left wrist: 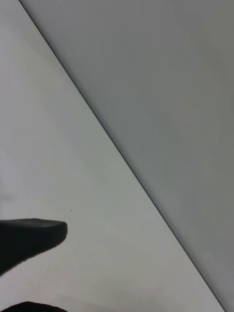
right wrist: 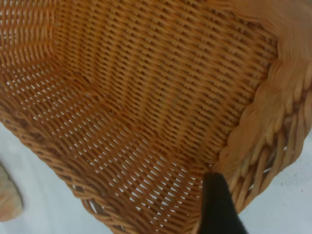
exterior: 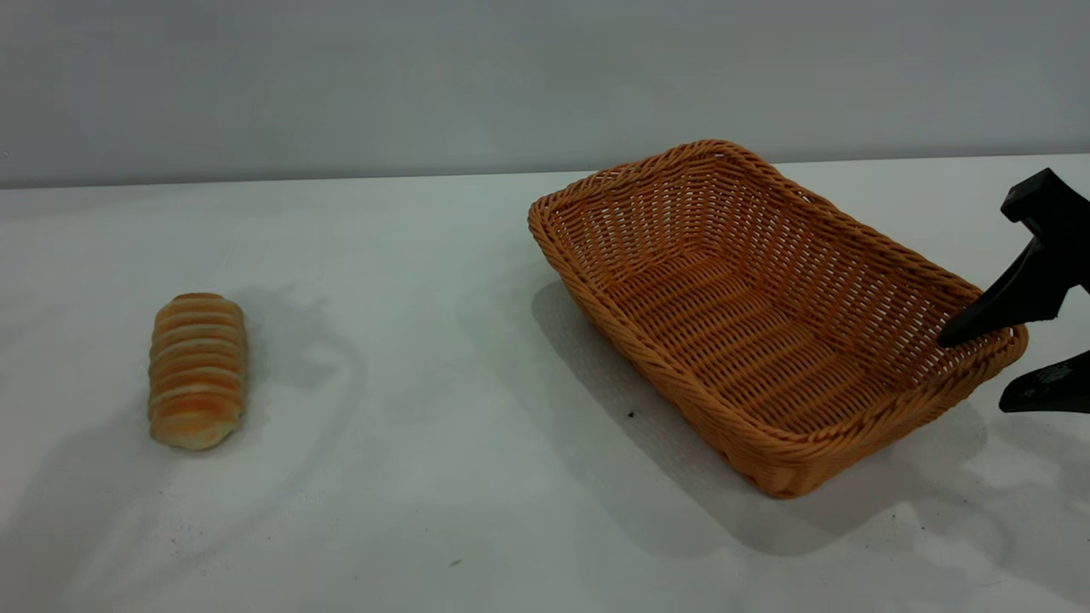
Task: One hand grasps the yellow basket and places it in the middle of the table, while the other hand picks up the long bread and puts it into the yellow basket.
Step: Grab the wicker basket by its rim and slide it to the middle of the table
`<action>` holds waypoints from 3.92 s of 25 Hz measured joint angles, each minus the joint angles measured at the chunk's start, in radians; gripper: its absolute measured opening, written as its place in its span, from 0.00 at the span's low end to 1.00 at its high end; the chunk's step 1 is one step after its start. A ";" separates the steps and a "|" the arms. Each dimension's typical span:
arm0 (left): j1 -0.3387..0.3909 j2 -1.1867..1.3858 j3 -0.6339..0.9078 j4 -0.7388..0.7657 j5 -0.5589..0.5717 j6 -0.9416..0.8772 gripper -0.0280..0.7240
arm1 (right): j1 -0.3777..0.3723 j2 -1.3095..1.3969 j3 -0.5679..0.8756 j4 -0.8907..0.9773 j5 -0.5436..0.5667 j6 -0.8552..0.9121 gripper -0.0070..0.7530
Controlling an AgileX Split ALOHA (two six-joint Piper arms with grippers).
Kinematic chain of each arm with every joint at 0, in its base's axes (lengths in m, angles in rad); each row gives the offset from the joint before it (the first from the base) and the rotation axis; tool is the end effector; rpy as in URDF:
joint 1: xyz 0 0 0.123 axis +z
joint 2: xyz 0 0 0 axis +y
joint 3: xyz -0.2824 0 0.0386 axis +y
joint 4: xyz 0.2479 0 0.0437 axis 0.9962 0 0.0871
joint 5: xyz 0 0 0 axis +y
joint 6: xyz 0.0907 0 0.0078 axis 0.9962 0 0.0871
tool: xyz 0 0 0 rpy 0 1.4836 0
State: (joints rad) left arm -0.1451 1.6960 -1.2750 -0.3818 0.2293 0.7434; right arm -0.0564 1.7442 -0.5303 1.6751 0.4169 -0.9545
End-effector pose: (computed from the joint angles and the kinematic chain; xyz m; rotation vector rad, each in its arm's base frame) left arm 0.3898 -0.0648 0.2897 0.5883 2.0326 0.0446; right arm 0.2552 0.0224 0.1040 0.9088 2.5626 0.7633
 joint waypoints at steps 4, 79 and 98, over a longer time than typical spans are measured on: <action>0.000 0.000 0.000 0.000 0.000 0.001 0.56 | 0.000 0.000 0.000 0.003 0.002 -0.001 0.60; 0.000 0.000 0.000 0.000 0.005 0.001 0.56 | 0.320 0.240 -0.321 -0.825 -0.045 0.471 0.25; 0.000 0.005 -0.002 0.000 0.023 0.001 0.56 | 0.472 0.433 -0.777 -1.399 0.179 1.072 0.21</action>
State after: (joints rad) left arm -0.1451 1.7007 -1.2766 -0.3818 0.2523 0.7443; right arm 0.4154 2.1772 -1.3069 0.2763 0.5958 0.1172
